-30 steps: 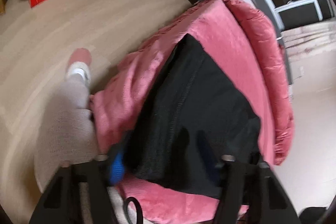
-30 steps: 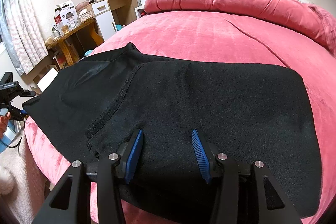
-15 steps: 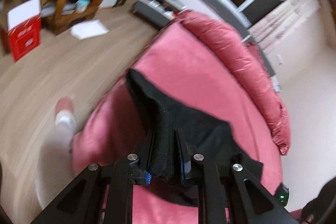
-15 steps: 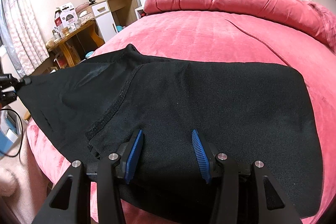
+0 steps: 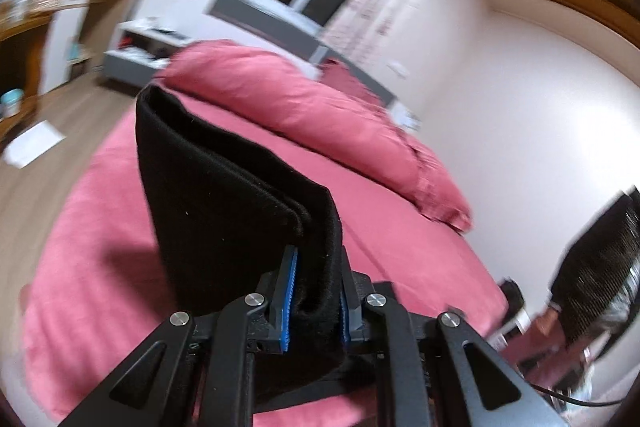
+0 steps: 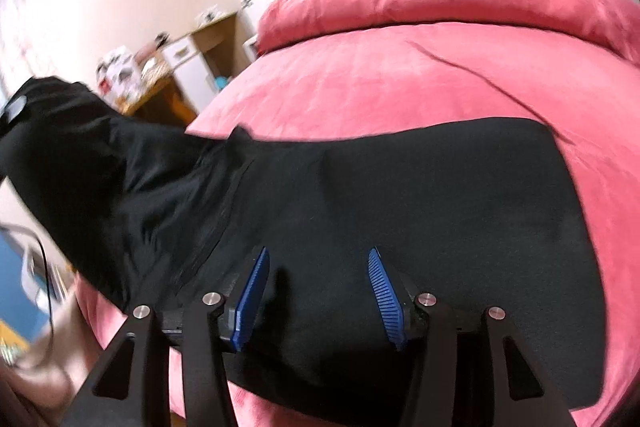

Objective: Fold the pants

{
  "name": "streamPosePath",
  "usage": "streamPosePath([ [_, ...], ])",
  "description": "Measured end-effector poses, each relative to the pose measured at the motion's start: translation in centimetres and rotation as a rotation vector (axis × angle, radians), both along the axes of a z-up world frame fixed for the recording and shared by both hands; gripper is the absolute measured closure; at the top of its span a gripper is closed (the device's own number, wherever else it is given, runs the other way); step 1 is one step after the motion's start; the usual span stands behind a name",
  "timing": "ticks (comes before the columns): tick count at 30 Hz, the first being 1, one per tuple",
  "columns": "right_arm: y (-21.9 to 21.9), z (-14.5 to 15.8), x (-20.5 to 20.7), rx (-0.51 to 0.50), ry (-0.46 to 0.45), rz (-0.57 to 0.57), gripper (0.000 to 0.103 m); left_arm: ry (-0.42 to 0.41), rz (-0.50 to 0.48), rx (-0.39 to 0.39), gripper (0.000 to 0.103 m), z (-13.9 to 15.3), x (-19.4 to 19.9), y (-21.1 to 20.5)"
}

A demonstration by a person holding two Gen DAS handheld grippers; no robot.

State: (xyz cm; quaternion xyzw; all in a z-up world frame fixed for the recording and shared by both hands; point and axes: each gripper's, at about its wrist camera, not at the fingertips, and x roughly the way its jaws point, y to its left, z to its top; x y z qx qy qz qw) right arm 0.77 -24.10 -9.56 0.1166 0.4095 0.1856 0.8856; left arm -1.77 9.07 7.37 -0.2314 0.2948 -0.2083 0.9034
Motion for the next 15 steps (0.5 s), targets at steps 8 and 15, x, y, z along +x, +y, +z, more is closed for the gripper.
streamPosePath([
  [8, -5.1, 2.3, 0.4, 0.073, -0.019, -0.148, 0.050, -0.027, -0.310, 0.061, 0.089, 0.8, 2.1, -11.1],
  [15, -9.8, 3.2, -0.3, 0.141, -0.016, -0.274, 0.050, 0.043, -0.523, 0.114, 0.096, -3.2, 4.0, -20.5],
])
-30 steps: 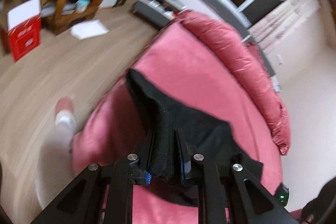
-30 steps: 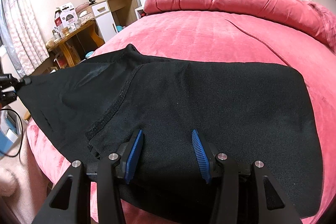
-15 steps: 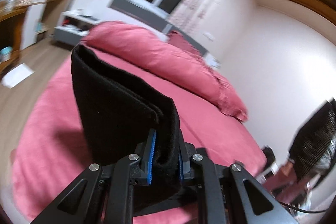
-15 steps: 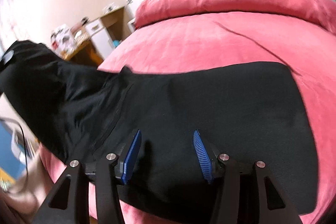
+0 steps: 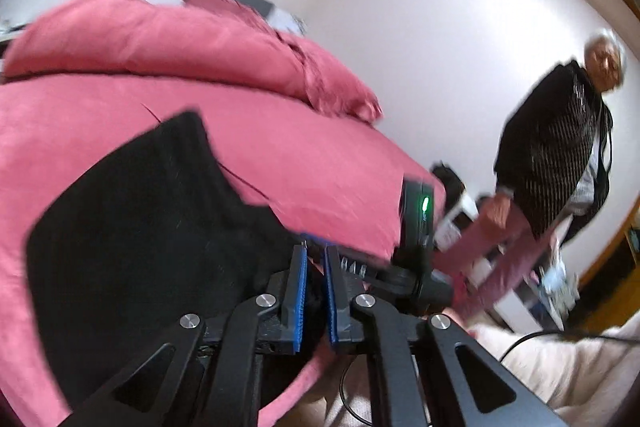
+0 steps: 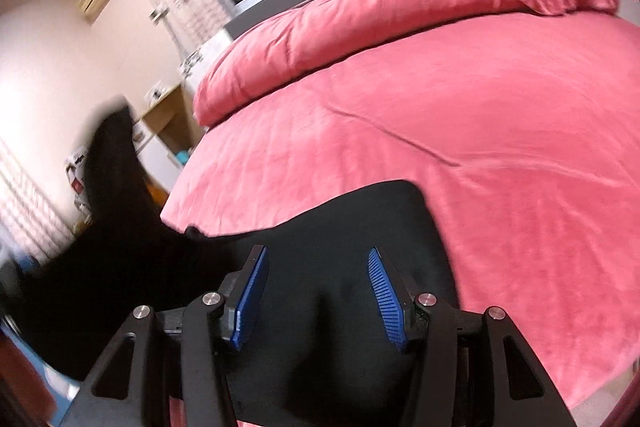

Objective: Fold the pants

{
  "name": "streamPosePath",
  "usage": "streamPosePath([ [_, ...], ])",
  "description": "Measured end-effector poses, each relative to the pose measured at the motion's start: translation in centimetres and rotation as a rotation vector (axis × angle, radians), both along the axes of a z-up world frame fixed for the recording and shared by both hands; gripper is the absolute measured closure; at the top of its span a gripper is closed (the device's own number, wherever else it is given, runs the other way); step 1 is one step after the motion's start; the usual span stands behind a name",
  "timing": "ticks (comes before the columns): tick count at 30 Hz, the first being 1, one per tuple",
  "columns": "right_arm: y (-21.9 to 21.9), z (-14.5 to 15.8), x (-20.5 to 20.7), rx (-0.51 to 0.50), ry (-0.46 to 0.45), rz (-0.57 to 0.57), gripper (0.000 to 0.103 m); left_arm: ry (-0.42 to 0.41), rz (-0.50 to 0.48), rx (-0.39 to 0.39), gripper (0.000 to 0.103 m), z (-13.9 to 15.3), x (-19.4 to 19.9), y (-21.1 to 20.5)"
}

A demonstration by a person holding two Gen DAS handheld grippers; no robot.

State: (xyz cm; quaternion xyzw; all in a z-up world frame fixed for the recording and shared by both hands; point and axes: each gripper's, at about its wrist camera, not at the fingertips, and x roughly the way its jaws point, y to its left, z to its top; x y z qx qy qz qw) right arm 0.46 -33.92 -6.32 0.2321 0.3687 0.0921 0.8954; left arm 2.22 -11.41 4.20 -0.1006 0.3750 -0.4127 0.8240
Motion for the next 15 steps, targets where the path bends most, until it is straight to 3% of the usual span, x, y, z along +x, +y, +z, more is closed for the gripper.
streamPosePath([
  [3, -1.2, -0.1, 0.1, 0.013, 0.022, -0.038, 0.050, 0.041, -0.076, 0.035, 0.102, -2.7, 0.7, -3.0],
  [6, -1.3, -0.3, 0.1, 0.026, 0.031, -0.041, 0.050, 0.086, -0.089, 0.067, 0.102, -5.3, 1.0, -4.7],
  [10, -1.1, -1.0, 0.7, 0.095, 0.055, -0.026, 0.050, 0.130, -0.077, 0.070, 0.102, -6.6, 1.0, -5.0],
  [13, -0.3, -1.5, 0.5, 0.108, 0.072, 0.010, 0.048, 0.123, -0.046, 0.045, 0.099, -6.1, 0.7, -4.5],
  [15, 0.9, -2.1, 0.6, 0.092, 0.086, 0.043, 0.045, 0.101, -0.007, 0.025, 0.085, -5.6, 0.2, -2.7],
])
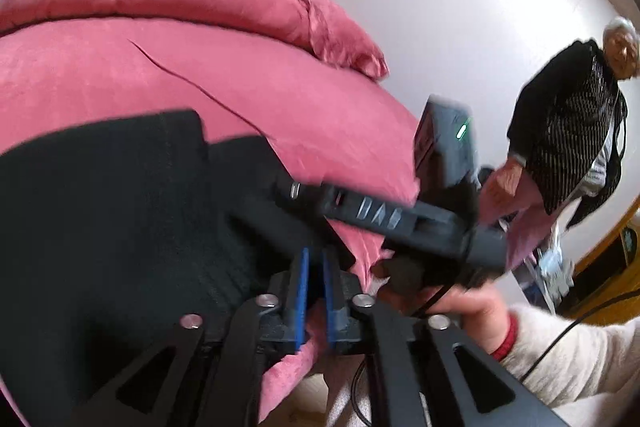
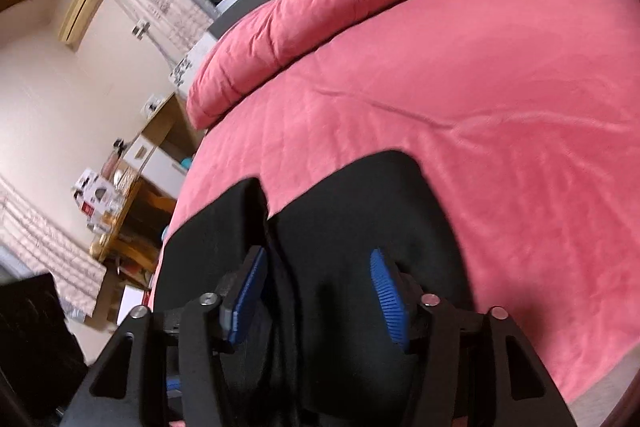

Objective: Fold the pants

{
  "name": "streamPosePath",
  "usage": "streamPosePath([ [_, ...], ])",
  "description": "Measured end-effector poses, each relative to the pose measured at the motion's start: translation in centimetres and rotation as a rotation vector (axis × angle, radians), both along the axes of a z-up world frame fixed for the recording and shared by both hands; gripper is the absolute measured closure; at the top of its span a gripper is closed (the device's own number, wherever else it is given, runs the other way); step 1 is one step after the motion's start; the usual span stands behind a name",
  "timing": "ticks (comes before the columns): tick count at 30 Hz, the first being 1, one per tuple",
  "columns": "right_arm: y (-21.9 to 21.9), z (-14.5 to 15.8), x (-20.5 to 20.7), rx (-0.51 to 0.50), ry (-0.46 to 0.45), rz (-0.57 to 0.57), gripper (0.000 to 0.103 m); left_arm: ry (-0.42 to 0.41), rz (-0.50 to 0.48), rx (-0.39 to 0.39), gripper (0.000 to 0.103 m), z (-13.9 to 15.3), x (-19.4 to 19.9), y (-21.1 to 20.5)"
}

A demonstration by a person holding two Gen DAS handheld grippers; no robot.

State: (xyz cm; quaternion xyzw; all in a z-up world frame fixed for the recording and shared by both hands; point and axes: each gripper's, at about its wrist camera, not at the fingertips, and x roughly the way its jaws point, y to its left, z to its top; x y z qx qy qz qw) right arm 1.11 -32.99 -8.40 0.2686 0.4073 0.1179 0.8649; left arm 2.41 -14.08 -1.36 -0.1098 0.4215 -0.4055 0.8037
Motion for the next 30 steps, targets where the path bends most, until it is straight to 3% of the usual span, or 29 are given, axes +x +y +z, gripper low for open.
streamPosePath([
  [3, 1.4, -0.7, 0.2, -0.009, 0.020, 0.040, 0.044, -0.042, 0.089, -0.040, 0.071, 1.0, -0.3, 3.4],
  [7, 2.6, -0.9, 0.4, -0.046, 0.024, 0.066, 0.036, -0.044, 0.280, -0.042, 0.066, 1.1, 0.2, 8.5],
  [11, 2.5, -1.1, 0.6, -0.030, 0.036, 0.063, 0.034, 0.032, 0.524, -0.025, 0.060, -0.7, 0.9, 14.6],
  [14, 2.4, -1.0, 0.9, -0.012, 0.045, 0.074, 0.033, 0.099, 0.645, -0.028, 0.059, -2.6, 1.0, 18.2],
  [19, 3.2, -1.1, 1.4, 0.013, 0.051, 0.145, 0.032, 0.128, 0.700, 0.019, 0.059, -5.0, 0.3, 20.6],
  [24, 5.1, -1.8, 2.0, 0.031, 0.071, 0.219, 0.032, 0.183, 0.615, 0.027, 0.059, -7.2, 0.4, 20.0],
  [25, 5.5, -2.0, 2.1, 0.021, 0.071, 0.214, 0.034, 0.184, 0.599, 0.025, 0.058, -7.5, 0.3, 19.6],
  [26, 5.9, -2.2, 2.1, 0.017, 0.071, 0.215, 0.049, 0.181, 0.587, 0.028, 0.058, -7.6, 0.6, 19.0],
  [27, 6.5, -2.6, 2.2, 0.045, 0.084, 0.233, 0.074, 0.174, 0.580, 0.042, 0.056, -7.8, 0.5, 18.8],
  [30, 7.4, -3.0, 1.6, 0.059, 0.063, 0.232, 0.086, 0.138, 0.575, 0.090, 0.055, -7.7, 0.3, 18.0],
])
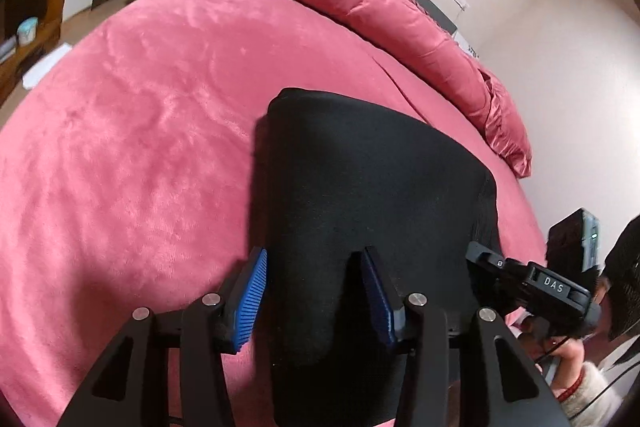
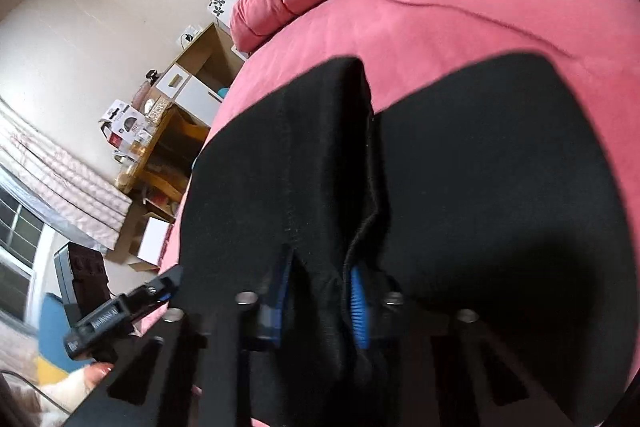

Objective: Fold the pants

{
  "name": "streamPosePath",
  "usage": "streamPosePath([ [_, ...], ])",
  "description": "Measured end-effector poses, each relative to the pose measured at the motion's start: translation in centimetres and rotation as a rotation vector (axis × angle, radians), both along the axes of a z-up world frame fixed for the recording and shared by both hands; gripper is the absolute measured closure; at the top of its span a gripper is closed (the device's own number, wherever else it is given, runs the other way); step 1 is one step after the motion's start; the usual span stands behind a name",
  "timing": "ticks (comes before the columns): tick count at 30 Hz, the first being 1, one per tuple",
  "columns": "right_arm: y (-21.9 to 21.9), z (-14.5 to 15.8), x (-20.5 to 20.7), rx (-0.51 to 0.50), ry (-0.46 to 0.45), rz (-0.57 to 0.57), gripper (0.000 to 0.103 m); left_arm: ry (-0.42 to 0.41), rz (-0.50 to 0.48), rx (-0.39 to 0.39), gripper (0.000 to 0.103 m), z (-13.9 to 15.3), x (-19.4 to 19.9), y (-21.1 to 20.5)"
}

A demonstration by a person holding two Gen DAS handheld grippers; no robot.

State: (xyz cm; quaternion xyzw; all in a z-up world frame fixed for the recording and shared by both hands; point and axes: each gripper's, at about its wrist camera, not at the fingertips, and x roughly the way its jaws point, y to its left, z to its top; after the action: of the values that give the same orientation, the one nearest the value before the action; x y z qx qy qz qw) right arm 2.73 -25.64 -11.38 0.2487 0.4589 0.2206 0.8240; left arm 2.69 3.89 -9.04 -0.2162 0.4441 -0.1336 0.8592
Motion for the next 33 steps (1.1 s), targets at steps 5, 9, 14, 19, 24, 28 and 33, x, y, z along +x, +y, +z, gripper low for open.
streamPosePath([
  [5, -0.7, 2.7, -1.4, -0.004, -0.094, -0.029, 0.089, -0.081, 0.014, 0.096, 0.055, 2.0, -0.8, -0.8],
  [9, -2.1, 8.1, -2.3, -0.091, -0.228, -0.030, 0.090, -0.179, -0.026, 0.109, 0.055, 4.8, -1.5, -2.6],
  [14, -6.2, 10.2, -1.4, -0.153, -0.222, -0.074, 0.090, -0.289, -0.176, 0.158, 0.054, 7.1, -1.8, -7.1],
  [19, -8.6, 7.4, -0.7, -0.168, -0.133, -0.098, 0.090, -0.196, -0.282, 0.212, 0.054, 4.8, -0.2, -11.0],
  [24, -8.6, 2.8, 0.5, -0.280, -0.031, -0.152, 0.087, -0.144, -0.349, 0.353, 0.045, 1.6, 0.6, -13.8],
  [28, -8.7, 1.4, 0.5, -0.286, -0.016, -0.240, 0.081, -0.189, -0.404, 0.436, 0.043, 2.4, -0.7, -14.9],
  [33, -8.1, 6.1, -1.1, -0.406, -0.133, -0.281, 0.066, -0.229, -0.328, 0.307, 0.045, 6.2, -0.8, -11.8],
])
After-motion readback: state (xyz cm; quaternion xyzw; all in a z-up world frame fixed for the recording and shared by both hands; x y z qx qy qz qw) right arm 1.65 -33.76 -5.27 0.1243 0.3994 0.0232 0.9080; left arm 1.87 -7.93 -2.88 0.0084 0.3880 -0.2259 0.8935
